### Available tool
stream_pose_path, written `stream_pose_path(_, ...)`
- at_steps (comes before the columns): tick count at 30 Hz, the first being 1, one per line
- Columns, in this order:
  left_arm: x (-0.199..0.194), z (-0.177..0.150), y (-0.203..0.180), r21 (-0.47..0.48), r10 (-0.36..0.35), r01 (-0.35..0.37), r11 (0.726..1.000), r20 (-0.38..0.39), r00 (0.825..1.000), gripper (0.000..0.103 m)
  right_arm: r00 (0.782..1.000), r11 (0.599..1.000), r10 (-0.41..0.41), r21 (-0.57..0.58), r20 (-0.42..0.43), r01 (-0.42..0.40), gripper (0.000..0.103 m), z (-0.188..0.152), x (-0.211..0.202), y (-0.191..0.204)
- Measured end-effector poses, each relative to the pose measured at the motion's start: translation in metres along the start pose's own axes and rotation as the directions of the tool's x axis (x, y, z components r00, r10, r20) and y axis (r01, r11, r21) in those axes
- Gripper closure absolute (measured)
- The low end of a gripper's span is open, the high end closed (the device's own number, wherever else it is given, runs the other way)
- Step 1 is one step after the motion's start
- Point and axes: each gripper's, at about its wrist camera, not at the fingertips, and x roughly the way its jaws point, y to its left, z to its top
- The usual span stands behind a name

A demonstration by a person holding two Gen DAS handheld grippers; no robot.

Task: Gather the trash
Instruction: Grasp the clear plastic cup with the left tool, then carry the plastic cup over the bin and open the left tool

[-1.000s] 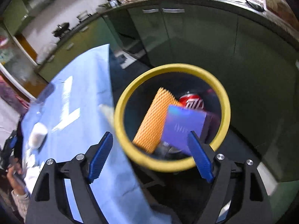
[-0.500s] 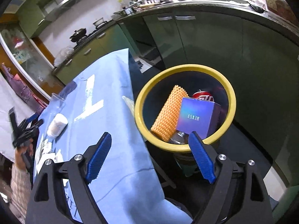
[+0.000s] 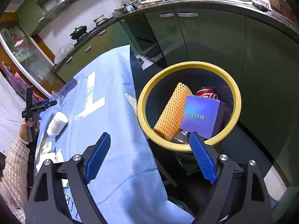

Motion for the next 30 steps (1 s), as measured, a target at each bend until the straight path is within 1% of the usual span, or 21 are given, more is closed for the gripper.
stream_pose_path(2, 0.006, -0.001, 0.001, 0.003, -0.023, 0.023, 1.0, -0.016, 1.0, 0.008, 1.0, 1.0, -0.002, 0.003, -0.004, 0.002, 0.018, 0.001, 0.002, -0.001)
stream_pose_path(3, 0.008, -0.001, 0.001, 0.003, -0.031, 0.032, 0.999, -0.022, 0.999, 0.014, 1.0, 1.0, -0.004, 0.005, -0.006, 0.004, 0.018, 0.001, 0.003, -0.001)
stream_pose_path(4, 0.011, -0.001, 0.002, 0.0, -0.038, 0.038, 0.999, -0.027, 0.999, 0.023, 1.0, 1.0, -0.005, 0.004, -0.007, 0.005, 0.018, 0.001, 0.005, -0.001)
stream_pose_path(5, 0.014, -0.001, 0.003, -0.004, -0.042, 0.042, 0.999, -0.034, 0.999, 0.027, 1.0, 1.0, -0.004, 0.002, -0.01, 0.004, 0.018, 0.001, 0.006, 0.0)
stream_pose_path(6, 0.015, -0.002, 0.004, -0.008, -0.043, 0.043, 0.999, -0.041, 0.998, 0.034, 1.0, 1.0, -0.004, 0.0, -0.011, 0.004, 0.018, 0.001, 0.007, 0.001)
stream_pose_path(7, 0.016, -0.003, 0.004, -0.007, -0.043, 0.043, 0.999, -0.045, 0.998, 0.039, 1.0, 1.0, -0.003, -0.001, -0.013, 0.003, 0.018, 0.001, 0.007, 0.001)
stream_pose_path(9, 0.017, -0.004, 0.004, -0.005, -0.038, 0.038, 0.999, -0.045, 0.998, 0.039, 1.0, 1.0, -0.001, -0.002, -0.017, 0.001, 0.018, 0.001, 0.009, 0.002)
stream_pose_path(14, 0.009, -0.006, 0.003, -0.012, -0.043, 0.042, 0.999, -0.026, 0.999, 0.043, 1.0, 1.0, 0.009, -0.008, -0.018, -0.01, 0.018, 0.0, 0.008, 0.004)
stream_pose_path(22, -0.039, -0.009, -0.017, 0.0, -0.04, 0.04, 0.999, 0.034, 0.999, 0.044, 1.0, 0.999, 0.029, -0.019, -0.004, -0.029, 0.018, -0.002, -0.001, 0.004)
stream_pose_path(26, -0.071, -0.003, -0.049, 0.036, -0.063, 0.061, 0.997, 0.054, 0.997, 0.044, 0.999, 0.999, 0.029, -0.022, 0.023, -0.029, 0.018, -0.002, -0.013, 0.001)
stream_pose_path(28, -0.085, 0.006, -0.077, 0.06, -0.096, 0.093, 0.994, 0.052, 0.994, 0.044, 0.999, 1.0, 0.012, -0.018, 0.04, -0.011, 0.018, -0.001, -0.019, -0.003)
stream_pose_path(30, -0.096, 0.016, -0.109, 0.084, -0.152, 0.148, 0.985, 0.044, 0.987, 0.043, 0.998, 1.0, -0.021, -0.01, 0.068, 0.021, 0.018, -0.001, -0.028, -0.01)
